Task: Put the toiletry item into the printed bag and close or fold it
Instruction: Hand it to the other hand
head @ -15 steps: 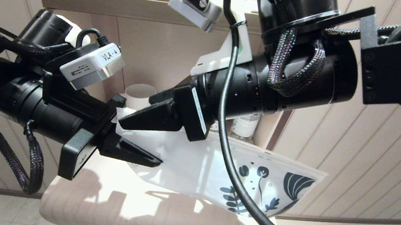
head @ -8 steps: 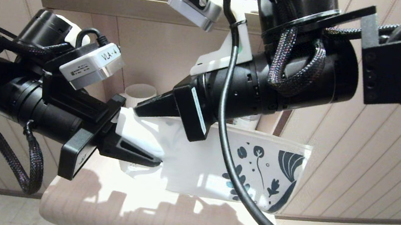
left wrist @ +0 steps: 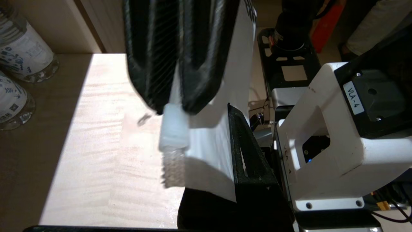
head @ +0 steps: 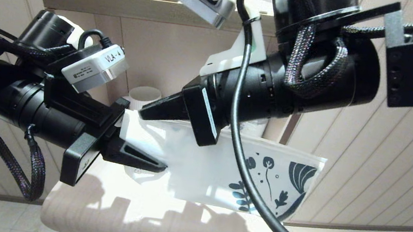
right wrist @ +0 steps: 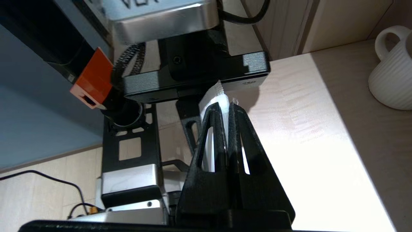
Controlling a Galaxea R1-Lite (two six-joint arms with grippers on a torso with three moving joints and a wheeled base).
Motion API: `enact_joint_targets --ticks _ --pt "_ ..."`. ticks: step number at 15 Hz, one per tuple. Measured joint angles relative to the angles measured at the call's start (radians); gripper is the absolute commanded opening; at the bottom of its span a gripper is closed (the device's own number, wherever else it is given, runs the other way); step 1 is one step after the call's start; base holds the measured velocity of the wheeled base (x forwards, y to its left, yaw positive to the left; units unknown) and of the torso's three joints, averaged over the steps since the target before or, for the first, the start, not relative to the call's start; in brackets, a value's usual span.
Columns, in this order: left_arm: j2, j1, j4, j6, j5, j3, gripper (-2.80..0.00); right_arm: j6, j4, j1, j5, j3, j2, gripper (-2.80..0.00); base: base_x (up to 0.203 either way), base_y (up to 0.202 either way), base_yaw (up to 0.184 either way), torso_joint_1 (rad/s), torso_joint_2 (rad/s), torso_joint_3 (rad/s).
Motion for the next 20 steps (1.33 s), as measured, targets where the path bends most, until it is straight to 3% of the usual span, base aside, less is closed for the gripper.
enact_joint_targets --ticks 5,11,12,20 --pt "-0.018 -0.004 -0.001 -0.013 -0.001 0.007 -2.8 0.103 -0.001 0.0 0.002 0.001 -0.031 -2.8 0.0 0.0 0.0 0.0 0.0 0.0" --pt "-0.018 -0.009 -0.002 -0.013 -0.002 0.001 -2.8 0.1 -0.005 0.001 0.002 0.018 -0.039 -2.8 0.0 0.0 0.0 0.0 0.0 0.0" --pt "-0.018 -0.009 -0.002 -0.013 -0.002 0.001 -2.8 0.096 -0.006 0.001 0.001 0.02 -0.039 0.0 0.0 0.0 0.0 0.0 0.0 0.0" --pt "-0.017 -0.009 -0.012 -0.012 -0.002 0.005 -2.8 0.095 -0.005 0.0 0.001 -0.012 -0.029 0.0 0.0 0.0 0.0 0.0 0.0 0.0"
